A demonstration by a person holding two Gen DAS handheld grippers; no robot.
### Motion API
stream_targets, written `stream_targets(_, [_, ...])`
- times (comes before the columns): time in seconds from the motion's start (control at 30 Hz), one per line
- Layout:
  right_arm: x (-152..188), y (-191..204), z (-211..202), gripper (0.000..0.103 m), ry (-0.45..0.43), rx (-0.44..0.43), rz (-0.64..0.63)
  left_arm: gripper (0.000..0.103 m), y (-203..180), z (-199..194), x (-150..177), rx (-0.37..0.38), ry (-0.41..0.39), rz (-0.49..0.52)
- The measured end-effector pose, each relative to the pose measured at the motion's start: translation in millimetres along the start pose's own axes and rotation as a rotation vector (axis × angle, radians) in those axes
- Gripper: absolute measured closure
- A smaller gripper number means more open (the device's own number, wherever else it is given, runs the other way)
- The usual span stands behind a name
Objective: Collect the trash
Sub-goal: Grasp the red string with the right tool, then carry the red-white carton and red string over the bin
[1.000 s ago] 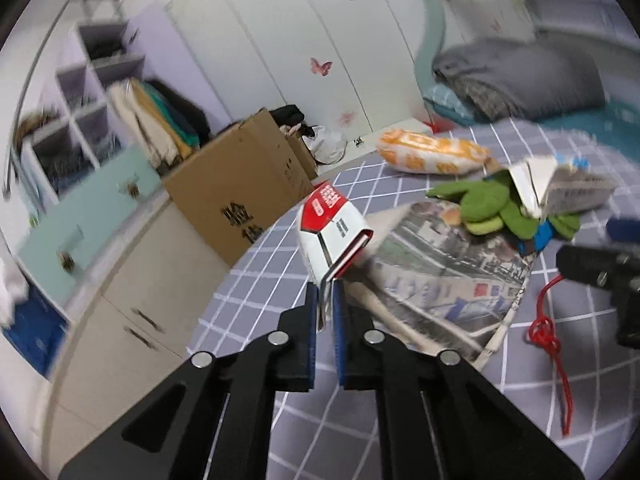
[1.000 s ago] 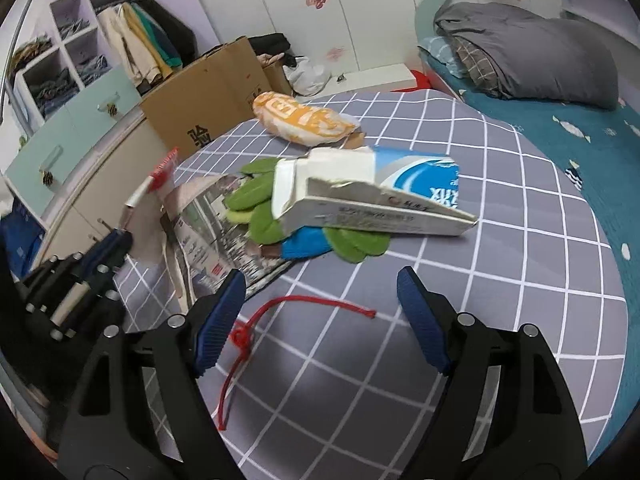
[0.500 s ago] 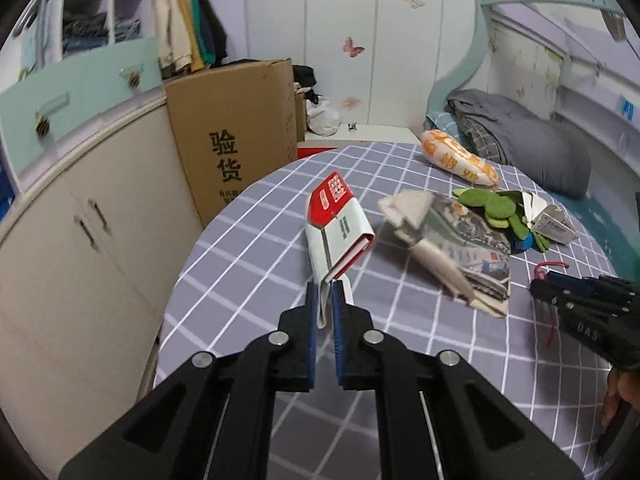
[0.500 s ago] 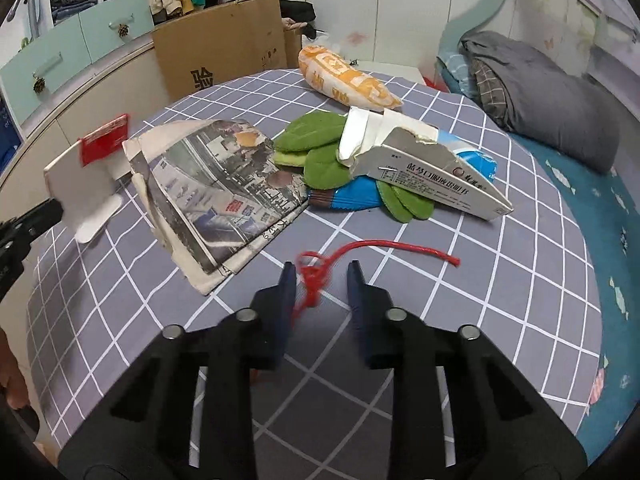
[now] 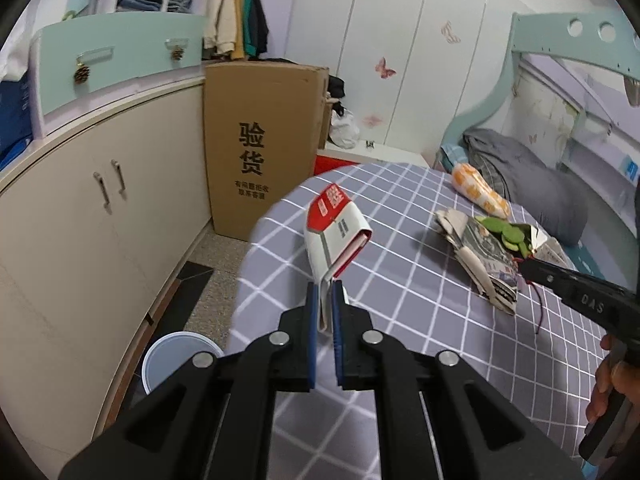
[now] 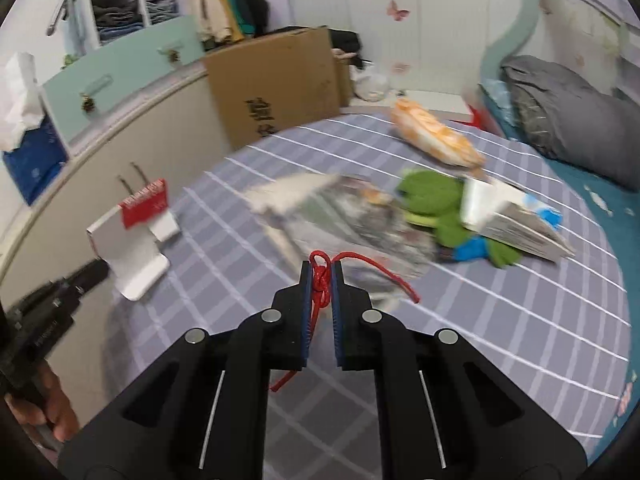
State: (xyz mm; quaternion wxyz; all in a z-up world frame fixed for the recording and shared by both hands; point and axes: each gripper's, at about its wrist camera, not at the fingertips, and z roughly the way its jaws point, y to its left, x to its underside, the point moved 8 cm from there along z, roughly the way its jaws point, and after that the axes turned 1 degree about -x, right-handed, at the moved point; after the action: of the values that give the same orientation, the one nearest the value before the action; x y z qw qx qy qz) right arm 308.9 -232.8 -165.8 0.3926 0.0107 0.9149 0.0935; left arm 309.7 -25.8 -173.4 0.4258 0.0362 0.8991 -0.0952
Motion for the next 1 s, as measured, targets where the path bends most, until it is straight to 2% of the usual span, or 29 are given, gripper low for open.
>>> stream_targets(0.2, [-10.9,78.7,22.0,0.094,0.026,-0.092,-0.068,0.097,47.5,-17.6,-0.9,-0.021,-0.029,-0.066])
stream_targets(0.47, [-8.3,205.6,66.5,0.094,0.093,-0.222,-0.194,0.098,140.1,-30.1,2.9,-0.099,-0.044,-0.164])
stream_targets(0.67, [8.2,290.7,118.9,0.094,0.176,-0.278,-0.281,0.099,206.8,-3.9,11.8,-0.147,0.000,-0.232])
stream_targets(0.83, [21.2,326.7,168.0,0.094,0.264,-0.269,-0.314,0.099,250.0,27.9,20.6,-0.198,0.074,-0.257])
stream_targets(0.9, [24.6,338.0,185.6,0.093,0.290,-0.293,-0.320,0.099,263.0,39.1,25.9,-0.213,0.097,-0.262])
stream_targets(0.97, [30.6,343.5,198.9,0.084,0.326,-0.303,-0.313,0.099,273.5,47.1,29.8,-0.224,0.113,-0.270])
stream_targets(1.0, [32.0,344.8,206.6,0.067,0.330,-0.285,-0.317,0.099,278.1,51.0,31.5,-0.231,0.121,-0.272])
